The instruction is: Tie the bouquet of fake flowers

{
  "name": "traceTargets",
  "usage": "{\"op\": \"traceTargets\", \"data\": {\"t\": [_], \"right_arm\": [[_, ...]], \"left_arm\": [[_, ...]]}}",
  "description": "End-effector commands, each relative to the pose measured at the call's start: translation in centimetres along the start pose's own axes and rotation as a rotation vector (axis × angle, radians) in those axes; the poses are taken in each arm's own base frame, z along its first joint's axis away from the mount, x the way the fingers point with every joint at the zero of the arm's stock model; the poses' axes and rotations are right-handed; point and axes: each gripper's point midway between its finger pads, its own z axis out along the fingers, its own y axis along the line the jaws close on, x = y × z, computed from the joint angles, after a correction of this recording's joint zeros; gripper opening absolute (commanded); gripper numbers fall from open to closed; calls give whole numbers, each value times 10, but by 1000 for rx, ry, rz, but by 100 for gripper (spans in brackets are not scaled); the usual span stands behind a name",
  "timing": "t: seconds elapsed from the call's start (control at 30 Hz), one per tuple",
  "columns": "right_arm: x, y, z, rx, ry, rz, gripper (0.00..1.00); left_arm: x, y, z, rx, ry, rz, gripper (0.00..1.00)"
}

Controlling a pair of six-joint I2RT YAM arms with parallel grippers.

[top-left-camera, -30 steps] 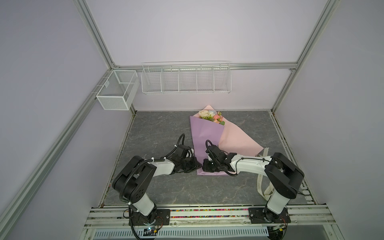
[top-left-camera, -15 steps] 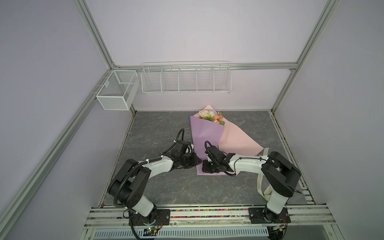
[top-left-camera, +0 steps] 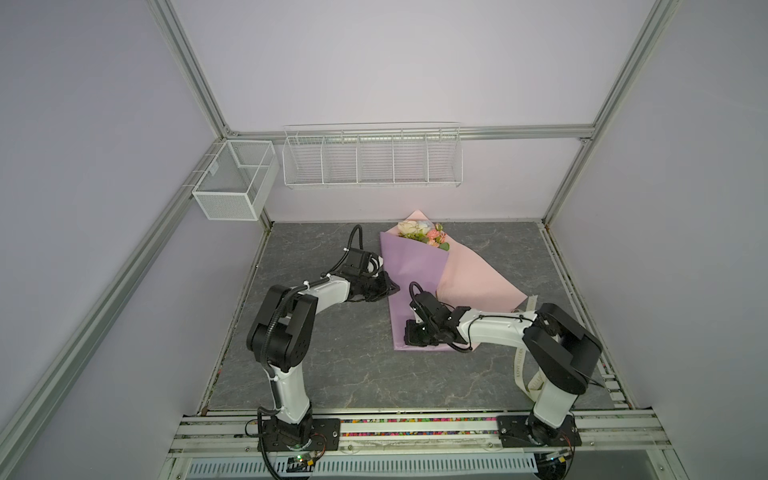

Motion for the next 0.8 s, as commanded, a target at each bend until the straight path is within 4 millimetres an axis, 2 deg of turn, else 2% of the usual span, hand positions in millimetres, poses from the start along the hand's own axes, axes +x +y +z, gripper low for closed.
{"op": "traceTargets", "data": {"t": [0.0,0.17,0.33,0.53,0.77], "right_arm": [[26,-40,3,132,82,31,6],[29,-44,3,140,90,42,6],[32,-47,6,144,100,53,6],[34,-47,7,141,109,60,6],[35,-48,8,144,119,65,6]], "left_arm": [[-8,14,7,-15,24,10,17],[-22,39,14,-15,22,-9,17],[-26,61,21,-43,39,-8,17],[-55,51,13,-48,3,36,19],[-93,40,19,-12,-7,47,22]]}}
